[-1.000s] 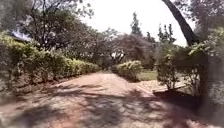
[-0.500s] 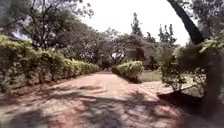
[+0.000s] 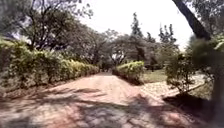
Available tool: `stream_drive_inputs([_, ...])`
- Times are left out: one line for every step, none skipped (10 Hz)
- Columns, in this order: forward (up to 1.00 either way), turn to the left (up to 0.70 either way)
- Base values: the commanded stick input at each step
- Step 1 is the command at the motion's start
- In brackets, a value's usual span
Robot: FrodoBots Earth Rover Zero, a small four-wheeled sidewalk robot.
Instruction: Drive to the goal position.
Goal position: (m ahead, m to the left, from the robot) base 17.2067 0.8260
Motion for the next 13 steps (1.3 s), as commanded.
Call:
stream_drive_inputs([0.5,0.0])
stream_drive_inputs([0.5,0.0])
stream_drive_inputs([0.5,0.0])
stream_drive_inputs([0.5,0.0])
stream_drive_inputs([0.5,0.0])
stream_drive_inputs([0.5,0.0])
stream_drive_inputs([0.5,0.0])
stream_drive_inputs([0.5,0.0])
stream_drive_inputs([0.5,0.0])
stream_drive_inputs([0.5,0.0])
stream_drive_inputs([0.5,0.0])
stream_drive_inputs([0.5,0.0])
stream_drive_inputs([0.5,0.19])
